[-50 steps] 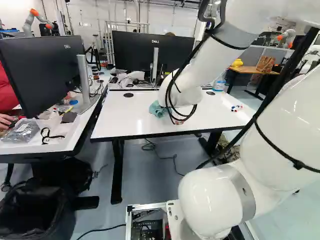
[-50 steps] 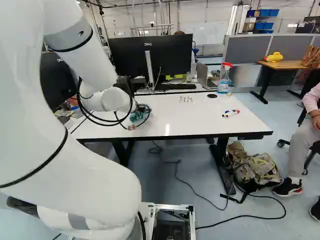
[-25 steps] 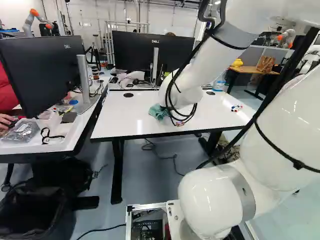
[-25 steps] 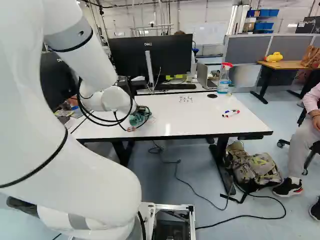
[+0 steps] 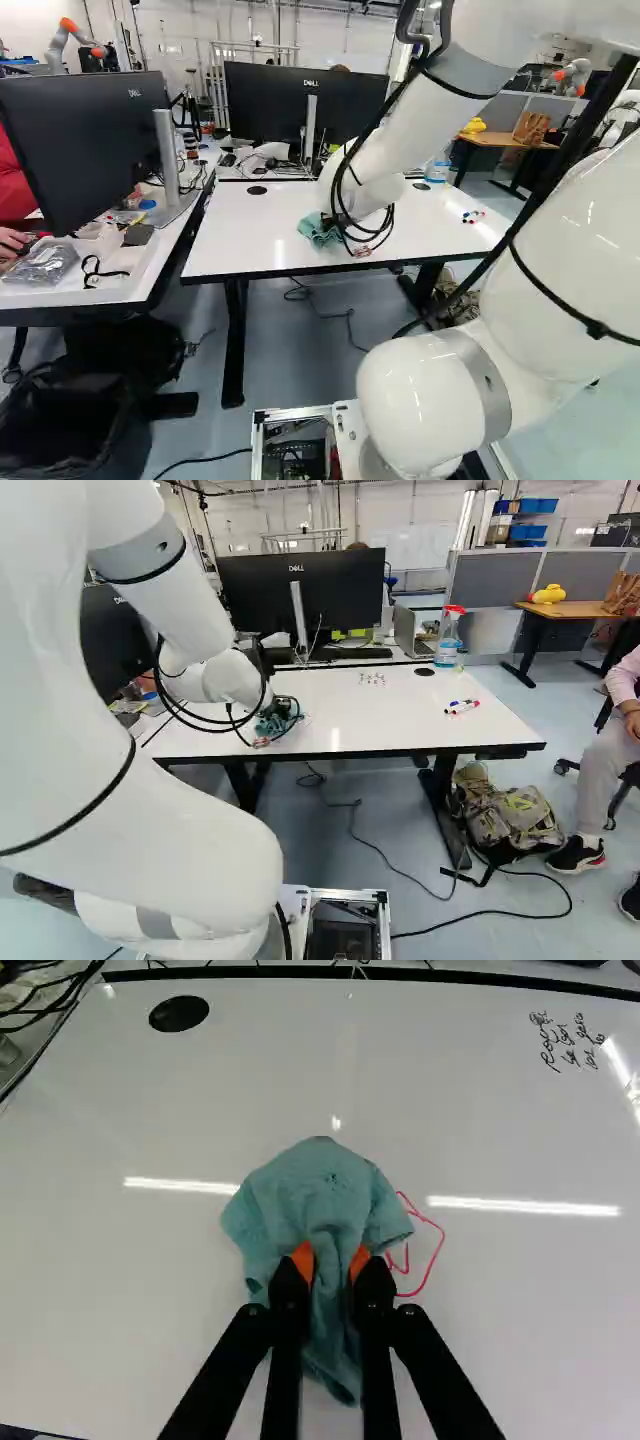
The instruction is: Clean the table with the green towel
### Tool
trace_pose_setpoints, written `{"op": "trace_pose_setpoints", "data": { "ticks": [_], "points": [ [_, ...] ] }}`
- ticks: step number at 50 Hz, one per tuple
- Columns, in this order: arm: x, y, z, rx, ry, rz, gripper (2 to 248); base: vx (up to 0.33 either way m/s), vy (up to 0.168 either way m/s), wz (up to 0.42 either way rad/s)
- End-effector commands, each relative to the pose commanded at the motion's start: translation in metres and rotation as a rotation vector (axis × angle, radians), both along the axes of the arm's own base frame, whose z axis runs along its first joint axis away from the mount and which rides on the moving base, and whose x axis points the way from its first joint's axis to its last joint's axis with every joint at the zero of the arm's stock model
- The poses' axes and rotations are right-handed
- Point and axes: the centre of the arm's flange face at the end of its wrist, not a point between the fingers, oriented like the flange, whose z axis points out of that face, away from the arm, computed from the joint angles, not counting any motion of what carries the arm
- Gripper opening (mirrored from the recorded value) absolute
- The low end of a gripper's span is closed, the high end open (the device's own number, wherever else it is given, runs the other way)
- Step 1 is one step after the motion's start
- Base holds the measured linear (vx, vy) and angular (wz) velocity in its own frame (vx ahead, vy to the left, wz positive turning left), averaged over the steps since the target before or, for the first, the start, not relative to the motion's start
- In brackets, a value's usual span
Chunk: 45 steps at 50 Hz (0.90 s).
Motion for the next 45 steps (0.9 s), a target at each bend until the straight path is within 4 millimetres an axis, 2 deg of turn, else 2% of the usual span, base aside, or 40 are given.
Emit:
{"op": "trace_pose_setpoints", "data": {
  "ticks": [13, 45],
  "points": [
    [-0.0036, -0.0004, -0.003, -0.005, 0.052, 0.0, 58, 0.0, 0.0, 0.0],
    [-0.0036, -0.0009, -0.003, -0.005, 0.052, -0.001, 58, 0.0, 0.0, 0.0]
  ]
}}
